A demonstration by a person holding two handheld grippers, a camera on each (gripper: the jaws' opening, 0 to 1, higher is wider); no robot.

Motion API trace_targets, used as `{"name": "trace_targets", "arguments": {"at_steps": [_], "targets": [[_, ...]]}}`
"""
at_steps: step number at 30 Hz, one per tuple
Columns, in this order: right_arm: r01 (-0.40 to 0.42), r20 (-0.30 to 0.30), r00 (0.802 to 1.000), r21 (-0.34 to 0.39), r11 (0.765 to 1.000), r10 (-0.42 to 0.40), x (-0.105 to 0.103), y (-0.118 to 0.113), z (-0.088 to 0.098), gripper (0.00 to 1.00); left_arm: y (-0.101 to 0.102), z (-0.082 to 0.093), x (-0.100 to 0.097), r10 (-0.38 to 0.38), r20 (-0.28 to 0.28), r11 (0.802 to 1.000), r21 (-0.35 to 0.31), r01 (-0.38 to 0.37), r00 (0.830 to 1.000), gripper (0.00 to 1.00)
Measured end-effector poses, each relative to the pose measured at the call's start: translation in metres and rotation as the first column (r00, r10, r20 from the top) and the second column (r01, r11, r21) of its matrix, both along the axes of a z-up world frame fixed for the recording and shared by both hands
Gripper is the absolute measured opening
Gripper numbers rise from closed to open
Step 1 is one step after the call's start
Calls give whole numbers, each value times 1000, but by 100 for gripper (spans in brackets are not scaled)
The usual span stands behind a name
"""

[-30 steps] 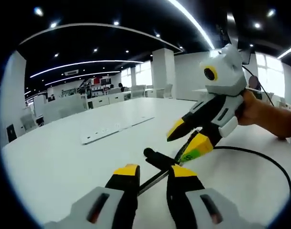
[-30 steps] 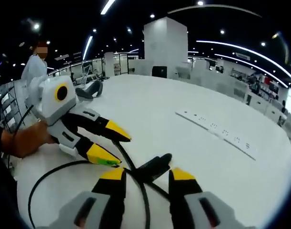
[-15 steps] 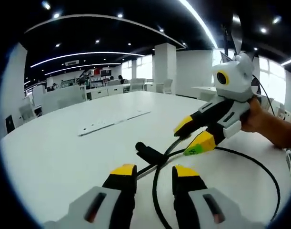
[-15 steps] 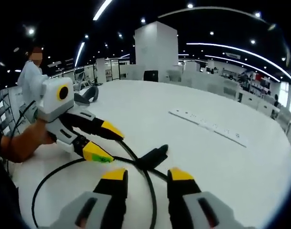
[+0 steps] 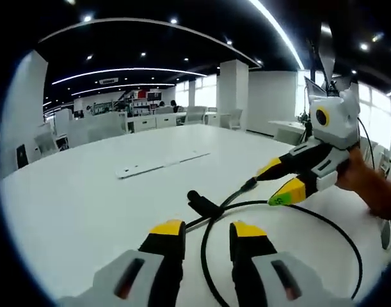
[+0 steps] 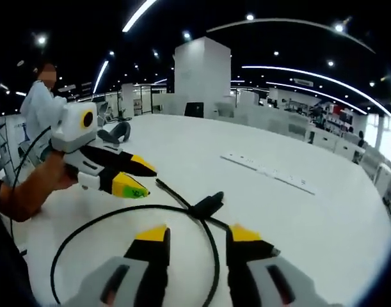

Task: Find the charging cable on the desk, coil it up and secure with Velcro.

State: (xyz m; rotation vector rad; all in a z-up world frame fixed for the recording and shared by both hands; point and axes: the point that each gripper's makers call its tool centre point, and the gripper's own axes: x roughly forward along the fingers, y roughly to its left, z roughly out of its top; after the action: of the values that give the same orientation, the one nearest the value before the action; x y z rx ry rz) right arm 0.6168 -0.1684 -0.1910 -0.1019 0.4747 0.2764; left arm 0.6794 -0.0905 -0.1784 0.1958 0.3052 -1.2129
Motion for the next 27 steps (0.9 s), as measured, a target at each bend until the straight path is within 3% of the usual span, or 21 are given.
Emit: {"name": "trace_targets", "arguments": {"at_steps": [5,9,11,17,22,27], "targets": [[26,28,999,-9,1000,-25,-4,-3,10,33,10,12,-4,38,11,999,-15,-38,999,27],[29,27,999,2,1000,-29,-9,-1,10,33,20,3,-12,43,31,999,30,-44,999,28],[31,29,999,2,1000,-31,-11,-1,10,33,22,3,-17,35,38,999,8,-35,999,29],[37,41,998,-13,999,-37,-21,1,10,34,27,10,-22,51,-13,998,-42,-52,999,28],[23,43,999,-1,1000,-23,-34,6,9,34,32,16,-35,36,22,998,-44,-35,999,28],[35,46,998,-7,999,-34,-51,11,8,36,42,21,-40,63,19,996,-72,-62,998,28]]}}
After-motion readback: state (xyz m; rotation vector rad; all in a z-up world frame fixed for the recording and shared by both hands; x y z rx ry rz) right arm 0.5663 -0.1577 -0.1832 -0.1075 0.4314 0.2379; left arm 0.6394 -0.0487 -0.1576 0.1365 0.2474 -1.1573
